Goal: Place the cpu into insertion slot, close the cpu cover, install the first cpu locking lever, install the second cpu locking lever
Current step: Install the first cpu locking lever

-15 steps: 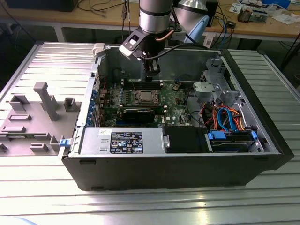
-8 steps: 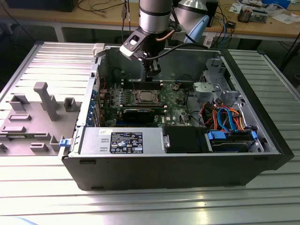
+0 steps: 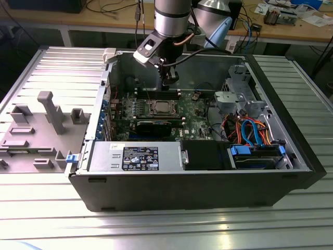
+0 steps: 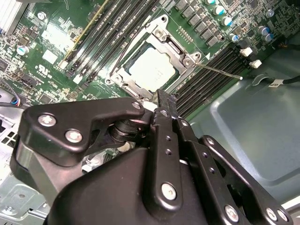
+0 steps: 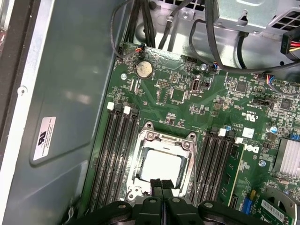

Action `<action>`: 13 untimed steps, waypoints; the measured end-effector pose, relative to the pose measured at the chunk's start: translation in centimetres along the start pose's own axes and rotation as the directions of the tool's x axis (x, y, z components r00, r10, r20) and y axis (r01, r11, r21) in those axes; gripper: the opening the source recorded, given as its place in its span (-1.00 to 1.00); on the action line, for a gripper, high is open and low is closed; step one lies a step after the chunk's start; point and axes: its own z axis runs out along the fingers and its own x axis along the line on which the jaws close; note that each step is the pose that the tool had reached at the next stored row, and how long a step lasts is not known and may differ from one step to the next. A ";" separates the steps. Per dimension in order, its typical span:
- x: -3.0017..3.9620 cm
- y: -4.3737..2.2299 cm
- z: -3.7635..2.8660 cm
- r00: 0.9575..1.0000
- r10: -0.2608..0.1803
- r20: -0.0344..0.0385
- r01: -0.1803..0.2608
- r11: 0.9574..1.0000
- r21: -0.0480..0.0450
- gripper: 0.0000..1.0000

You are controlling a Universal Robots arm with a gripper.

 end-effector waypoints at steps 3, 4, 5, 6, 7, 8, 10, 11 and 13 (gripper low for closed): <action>0.02 -0.09 -0.01 1.000 0.000 0.000 0.000 1.000 0.000 -0.79; 0.02 -0.09 0.00 1.000 -0.002 0.000 0.002 1.000 0.000 -0.79; 0.02 -0.10 -0.01 1.000 -0.006 0.000 0.006 1.000 0.000 -0.79; 0.02 -0.10 -0.01 1.000 -0.012 0.000 0.012 1.000 0.000 -0.79; 0.02 -0.10 -0.01 1.000 -0.016 0.000 0.016 1.000 0.001 -0.79; 0.02 -0.11 -0.01 1.000 -0.021 0.000 0.021 1.000 0.001 -0.79; 0.02 -0.10 0.00 0.999 -0.052 0.000 0.052 0.999 0.002 -0.79; 0.02 -0.11 -0.01 0.998 -0.067 0.000 0.067 0.998 0.002 -0.79; 0.02 -0.10 0.00 0.996 -0.093 0.000 0.093 0.996 0.003 -0.79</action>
